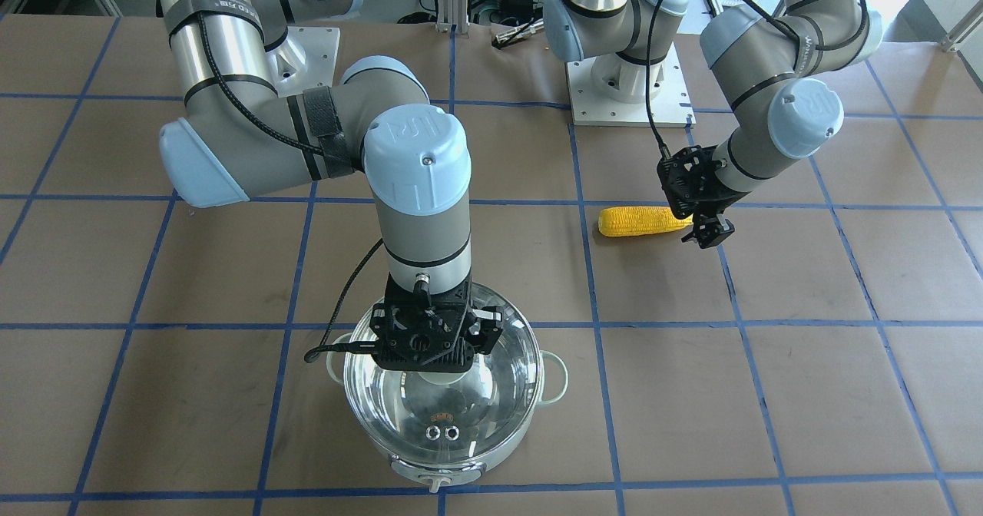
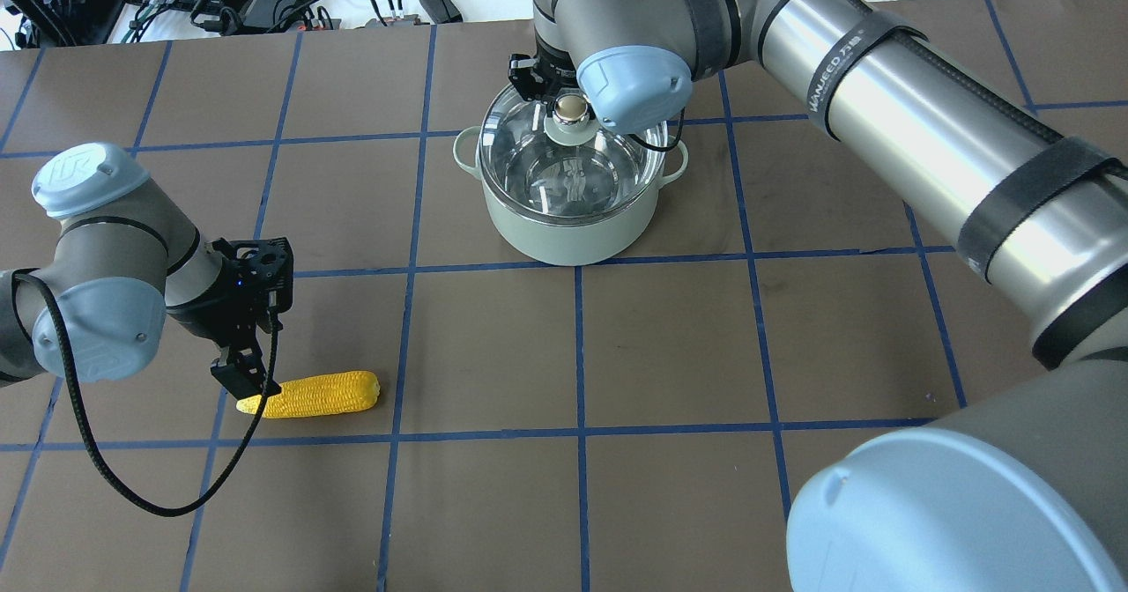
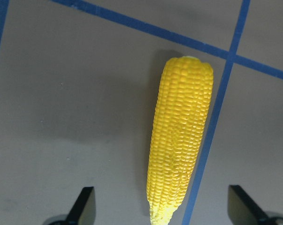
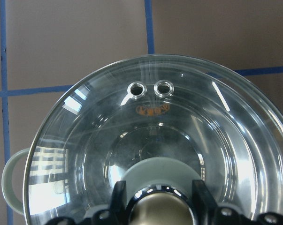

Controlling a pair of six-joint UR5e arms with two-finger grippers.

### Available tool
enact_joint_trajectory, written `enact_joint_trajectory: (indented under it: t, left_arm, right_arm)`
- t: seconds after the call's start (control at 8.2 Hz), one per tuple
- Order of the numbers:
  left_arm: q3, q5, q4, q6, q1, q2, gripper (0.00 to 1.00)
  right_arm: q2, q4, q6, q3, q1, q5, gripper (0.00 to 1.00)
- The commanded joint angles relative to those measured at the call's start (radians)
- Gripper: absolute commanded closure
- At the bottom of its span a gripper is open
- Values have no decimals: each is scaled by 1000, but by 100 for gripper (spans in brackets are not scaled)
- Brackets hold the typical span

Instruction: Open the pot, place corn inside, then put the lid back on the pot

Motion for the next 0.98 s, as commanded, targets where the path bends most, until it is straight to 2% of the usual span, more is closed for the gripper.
enact_joint_trajectory:
  t: [0.0, 0.12, 0.24, 0.49, 0.61, 0.85]
  left_arm:
    - [-65, -3, 77, 9, 1, -7, 0]
    - [-104, -1, 136, 16, 1, -11, 0]
    - [-119, -1, 140, 26, 1, -22, 0]
    - [-129, -5, 157, 32, -4, -45, 0]
    - [-142, -9, 172, 31, -4, -48, 0]
    - [-149, -11, 172, 28, -6, -50, 0]
  right_arm:
    - [-138, 144, -132, 4, -53, 24, 72]
    - [-223, 258, -189, 25, -111, 79, 72]
    - [-296, 361, -261, 66, -177, 96, 76]
    - [-465, 394, -424, 195, -242, 93, 79]
    - [-530, 452, -440, 226, -265, 96, 83]
    - [-584, 493, -454, 234, -302, 93, 84]
